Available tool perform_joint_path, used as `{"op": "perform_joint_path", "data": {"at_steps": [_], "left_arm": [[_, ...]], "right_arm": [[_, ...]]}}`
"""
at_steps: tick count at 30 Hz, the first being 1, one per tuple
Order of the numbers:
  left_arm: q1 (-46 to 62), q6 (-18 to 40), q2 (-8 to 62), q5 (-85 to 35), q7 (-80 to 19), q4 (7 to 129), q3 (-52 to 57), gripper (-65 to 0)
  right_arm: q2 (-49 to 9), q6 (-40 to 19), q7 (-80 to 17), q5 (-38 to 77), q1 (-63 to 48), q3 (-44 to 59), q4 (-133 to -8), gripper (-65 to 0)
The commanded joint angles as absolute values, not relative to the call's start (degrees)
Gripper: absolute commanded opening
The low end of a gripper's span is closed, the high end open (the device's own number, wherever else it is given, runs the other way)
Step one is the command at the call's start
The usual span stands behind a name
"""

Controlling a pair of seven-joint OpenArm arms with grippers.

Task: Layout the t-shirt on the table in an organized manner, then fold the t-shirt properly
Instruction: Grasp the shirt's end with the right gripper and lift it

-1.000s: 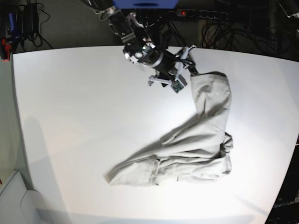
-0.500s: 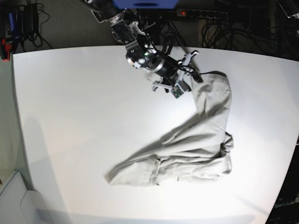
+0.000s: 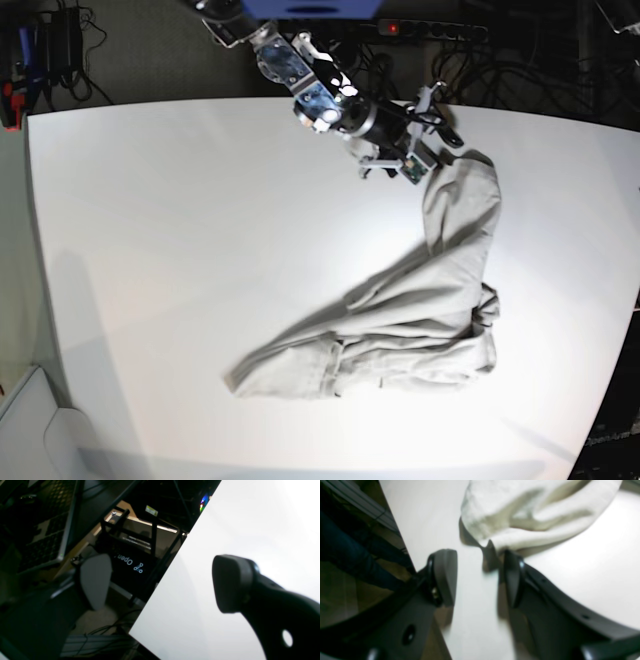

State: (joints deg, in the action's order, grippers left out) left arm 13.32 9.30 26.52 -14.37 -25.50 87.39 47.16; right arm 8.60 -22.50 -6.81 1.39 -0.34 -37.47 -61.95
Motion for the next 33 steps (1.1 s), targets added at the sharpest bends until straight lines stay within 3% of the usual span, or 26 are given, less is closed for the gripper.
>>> {"op": "perform_joint_path", "data": {"at_steps": [1,33], "left_arm": [[13.1,9.2,27.8,-14.4,-23.9,88.5,47.6,-2.7],[13.6,9.2,27.0,-14.8,-23.7,88.6,47.6,-2.7]], "right_arm": [[9.0,-21.9,-10.9,0.4,-0.7,-37.8,-61.5,-34.5],[9.0,-21.9,-10.9,0.4,5.4,-33.3,-57.9,-34.6]]}}
